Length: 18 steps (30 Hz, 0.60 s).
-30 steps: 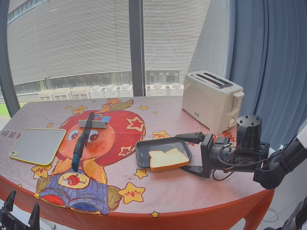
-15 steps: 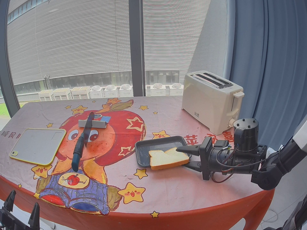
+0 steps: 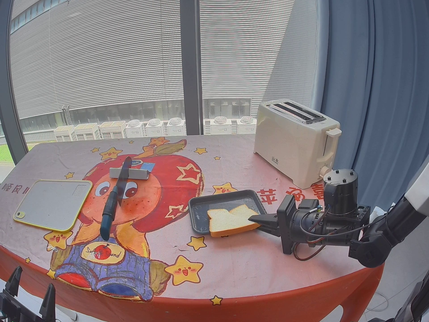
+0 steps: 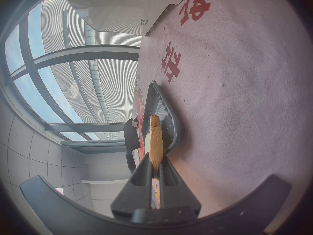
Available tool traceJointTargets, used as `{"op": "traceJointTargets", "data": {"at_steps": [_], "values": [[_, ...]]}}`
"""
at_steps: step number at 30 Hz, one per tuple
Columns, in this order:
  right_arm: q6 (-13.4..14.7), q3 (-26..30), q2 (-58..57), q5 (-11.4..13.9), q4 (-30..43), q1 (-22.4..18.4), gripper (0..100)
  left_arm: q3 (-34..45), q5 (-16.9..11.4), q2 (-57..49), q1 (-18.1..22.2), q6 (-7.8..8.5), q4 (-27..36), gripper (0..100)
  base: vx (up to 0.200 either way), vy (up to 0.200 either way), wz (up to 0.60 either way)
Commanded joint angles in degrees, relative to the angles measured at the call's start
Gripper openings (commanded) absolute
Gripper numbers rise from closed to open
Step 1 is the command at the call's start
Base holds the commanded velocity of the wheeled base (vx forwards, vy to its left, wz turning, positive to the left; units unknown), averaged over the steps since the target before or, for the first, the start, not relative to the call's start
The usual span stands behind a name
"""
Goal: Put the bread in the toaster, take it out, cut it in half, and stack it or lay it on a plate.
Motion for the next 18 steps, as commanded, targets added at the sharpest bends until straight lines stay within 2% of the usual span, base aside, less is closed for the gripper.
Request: {"op": "traceJointTargets", "data": {"at_steps": [1,15,18], "values": [[-0.10,0.09,-2.27,0.05,0.03,0.29,0,0.92,0.04,0.04,0.00,-0.01,-0.01,100,0.000,0.000,0.00],[-0.45,1.14,-9.13,-0.04,0.11,1.08,0,0.92,0.04,0.04,0.00,-0.01,-0.01,100,0.000,0.000,0.00],[-1.77,1.58,-9.92,-0.92,0.11,1.26,0,0.92,0.04,0.04,0.00,-0.01,-0.01,100,0.000,0.000,0.00]]}}
